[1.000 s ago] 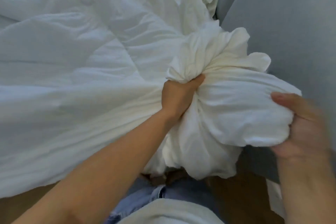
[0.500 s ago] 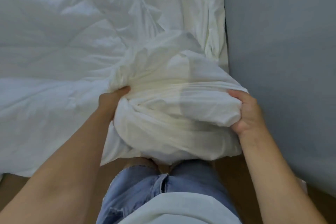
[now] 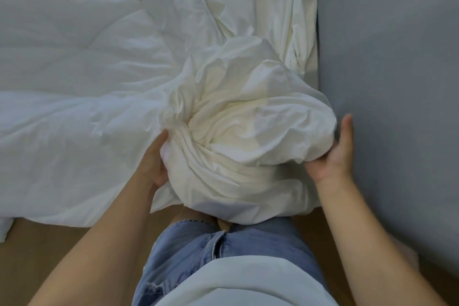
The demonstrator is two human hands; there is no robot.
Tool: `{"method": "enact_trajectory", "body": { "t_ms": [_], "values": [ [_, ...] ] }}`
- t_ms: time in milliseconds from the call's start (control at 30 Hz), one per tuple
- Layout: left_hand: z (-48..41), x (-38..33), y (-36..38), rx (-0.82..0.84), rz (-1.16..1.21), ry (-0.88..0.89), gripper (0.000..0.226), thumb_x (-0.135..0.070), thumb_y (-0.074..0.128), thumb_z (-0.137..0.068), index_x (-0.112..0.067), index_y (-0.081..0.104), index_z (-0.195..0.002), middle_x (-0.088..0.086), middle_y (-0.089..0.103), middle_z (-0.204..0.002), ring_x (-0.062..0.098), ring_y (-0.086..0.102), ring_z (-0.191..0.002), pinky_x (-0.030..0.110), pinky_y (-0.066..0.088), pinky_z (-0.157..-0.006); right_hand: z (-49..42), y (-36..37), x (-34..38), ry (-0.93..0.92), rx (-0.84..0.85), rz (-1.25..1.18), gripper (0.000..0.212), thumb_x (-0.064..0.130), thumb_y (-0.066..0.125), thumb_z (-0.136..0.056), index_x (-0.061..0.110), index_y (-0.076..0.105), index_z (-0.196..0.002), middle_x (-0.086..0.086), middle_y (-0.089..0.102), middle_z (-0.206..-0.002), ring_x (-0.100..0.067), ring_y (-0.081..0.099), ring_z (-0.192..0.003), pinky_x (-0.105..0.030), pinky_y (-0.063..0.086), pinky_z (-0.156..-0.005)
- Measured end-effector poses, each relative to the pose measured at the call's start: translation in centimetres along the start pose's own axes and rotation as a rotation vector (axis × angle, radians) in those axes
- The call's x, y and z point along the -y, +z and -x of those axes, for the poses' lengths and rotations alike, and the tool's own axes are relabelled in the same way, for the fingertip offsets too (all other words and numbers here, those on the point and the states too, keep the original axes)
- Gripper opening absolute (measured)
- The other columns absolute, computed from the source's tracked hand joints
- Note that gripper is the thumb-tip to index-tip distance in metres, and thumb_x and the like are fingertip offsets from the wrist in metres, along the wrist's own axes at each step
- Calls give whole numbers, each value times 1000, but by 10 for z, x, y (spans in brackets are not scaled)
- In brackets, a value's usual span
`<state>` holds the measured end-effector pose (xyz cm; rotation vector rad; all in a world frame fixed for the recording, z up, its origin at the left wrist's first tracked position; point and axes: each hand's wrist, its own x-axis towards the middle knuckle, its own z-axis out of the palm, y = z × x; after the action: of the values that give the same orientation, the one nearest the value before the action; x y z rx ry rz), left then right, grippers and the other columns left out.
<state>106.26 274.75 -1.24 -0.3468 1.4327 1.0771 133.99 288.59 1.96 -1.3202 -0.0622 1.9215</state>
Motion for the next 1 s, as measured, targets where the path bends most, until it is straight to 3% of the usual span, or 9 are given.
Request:
{"method": "enact_trajectory", "body": {
  "t_ms": [67,167,233,300,433,533,733,833,1000],
  "values": [
    [7,14,-8,-22,80,0,45,-45,60,-79,-14,62,-112,7,70,-110,24,66,-101,41,46,-94,12,-6,-17,25,-42,-9,71,67,46,-78,22,53,-133,-6,60,-130,-27,57,-119,-43,46,-98],
    [20,25,-5,20,-47,-9,73,-43,88,-47,-14,62,-110,8,71,-107,23,71,-90,35,56,-73,32,-16,-44,41,-54,66,62,70,41,-78,31,57,-123,2,65,-122,-15,64,-107,-31,53,-83],
    [23,32,4,-22,-292,68,96,-44,90,-37,-17,56,-123,5,68,-117,22,67,-99,35,56,-77,44,-19,-53,17,-3,170,58,74,53,-71,34,56,-113,9,70,-111,-7,67,-97,-21,56,-73],
    [21,43,16,-210,-470,195,101,-44,89,-44,-19,48,-133,-1,61,-123,21,61,-107,41,51,-90,51,-18,-57,-8,59,374,78,73,74,-49,35,52,-113,13,66,-115,-6,62,-109,-17,51,-83],
    [17,58,40,-412,-366,278,56,-22,86,-61,-21,56,-108,-3,64,-105,22,62,-100,40,53,-85,39,-5,-63,-124,165,892,86,56,85,-51,26,52,-125,12,57,-124,-6,52,-118,-25,40,-102],
    [18,59,52,-381,-377,333,34,-19,77,-61,-30,56,-85,-7,65,-90,17,63,-89,30,53,-71,13,22,-71,-176,137,1052,94,50,81,-61,16,41,-139,11,46,-135,-6,43,-124,-23,31,-104],
    [22,47,81,-227,-273,346,24,-11,70,-63,-17,63,-85,-3,69,-84,19,65,-83,21,50,-58,-18,107,-68,-310,-224,498,46,23,63,-90,8,49,-131,-4,51,-137,-16,47,-127,-24,34,-108],
    [25,7,51,-406,-461,512,42,-25,75,-58,-12,67,-97,-3,68,-94,16,64,-85,26,50,-70,-19,125,-36,-106,-196,211,21,24,60,-90,12,60,-108,-8,65,-118,-26,63,-106,-44,49,-97],
    [44,-10,-54,-725,-765,404,55,-51,72,-64,-17,63,-106,3,65,-101,24,61,-95,30,41,-70,-11,91,-13,30,-110,187,34,28,57,-91,11,60,-120,-12,68,-113,-31,65,-101,-52,51,-90]
  ]
}}
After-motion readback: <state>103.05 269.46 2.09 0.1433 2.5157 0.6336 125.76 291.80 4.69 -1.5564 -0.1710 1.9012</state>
